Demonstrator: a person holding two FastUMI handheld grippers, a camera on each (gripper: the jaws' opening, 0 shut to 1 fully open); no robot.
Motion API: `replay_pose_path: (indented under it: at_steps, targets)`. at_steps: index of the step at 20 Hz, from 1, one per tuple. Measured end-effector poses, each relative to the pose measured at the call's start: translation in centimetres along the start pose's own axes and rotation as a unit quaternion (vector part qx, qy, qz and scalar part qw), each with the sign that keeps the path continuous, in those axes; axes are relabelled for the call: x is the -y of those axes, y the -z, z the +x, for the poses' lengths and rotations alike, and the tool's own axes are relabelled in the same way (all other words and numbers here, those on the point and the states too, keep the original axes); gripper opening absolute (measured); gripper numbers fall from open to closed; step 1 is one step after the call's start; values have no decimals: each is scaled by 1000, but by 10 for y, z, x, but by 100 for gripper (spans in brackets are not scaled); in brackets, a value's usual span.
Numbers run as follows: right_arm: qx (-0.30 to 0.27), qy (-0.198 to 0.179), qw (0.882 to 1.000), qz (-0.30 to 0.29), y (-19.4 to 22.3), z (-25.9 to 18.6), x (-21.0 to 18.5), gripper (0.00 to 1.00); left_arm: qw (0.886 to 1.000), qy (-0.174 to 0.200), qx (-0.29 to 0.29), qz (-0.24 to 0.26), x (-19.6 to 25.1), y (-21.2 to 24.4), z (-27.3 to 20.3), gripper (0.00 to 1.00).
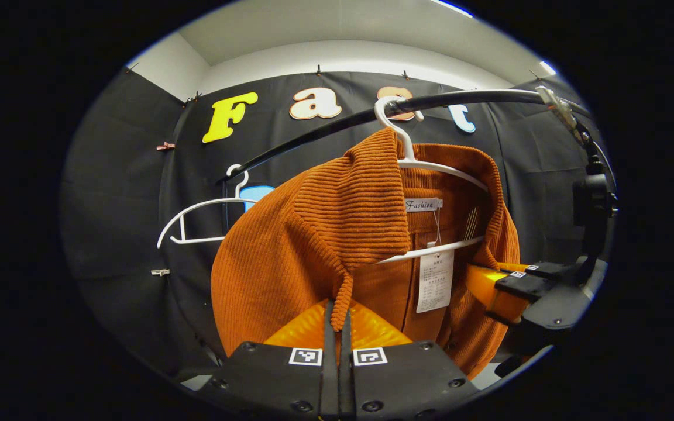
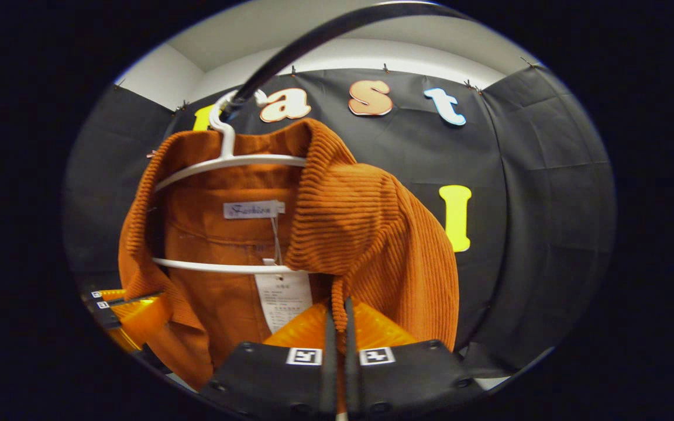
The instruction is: Grasp the clothes on the hanger with both hands and then place them into the laundry hamper below.
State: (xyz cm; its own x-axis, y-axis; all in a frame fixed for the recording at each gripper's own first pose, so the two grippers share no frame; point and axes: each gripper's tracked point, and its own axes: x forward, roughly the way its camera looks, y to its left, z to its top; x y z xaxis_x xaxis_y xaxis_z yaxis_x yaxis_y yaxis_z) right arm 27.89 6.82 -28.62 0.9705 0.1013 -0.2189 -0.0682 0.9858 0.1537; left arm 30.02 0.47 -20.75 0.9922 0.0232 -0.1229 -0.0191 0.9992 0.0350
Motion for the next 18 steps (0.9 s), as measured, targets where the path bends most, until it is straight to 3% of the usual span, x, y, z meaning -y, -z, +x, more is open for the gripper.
replay_pose_path:
  at_steps: [1,5,9,12,16,18]
  targets:
    - [-9,-9,1000,19,2,-1,-2,8,1000,4,1,0,0,-2,0,5]
    - [-41,-39,996,75,3,-4,-6,8,1000,21,-8,-3,-1,-1,-5,5]
    - [-86,-93,983,136,0,-9,-19,5,999,35,-21,-17,-5,-10,-12,5]
    - [-89,-111,982,125,-9,-22,-15,4,994,66,-60,-62,-5,-13,-20,5]
    - [-89,-105,984,112,-17,-25,4,4,997,49,-38,-54,-31,-39,-29,5]
    - [-89,-111,980,137,-17,-24,5,4,996,48,-41,-58,-41,-40,-29,5]
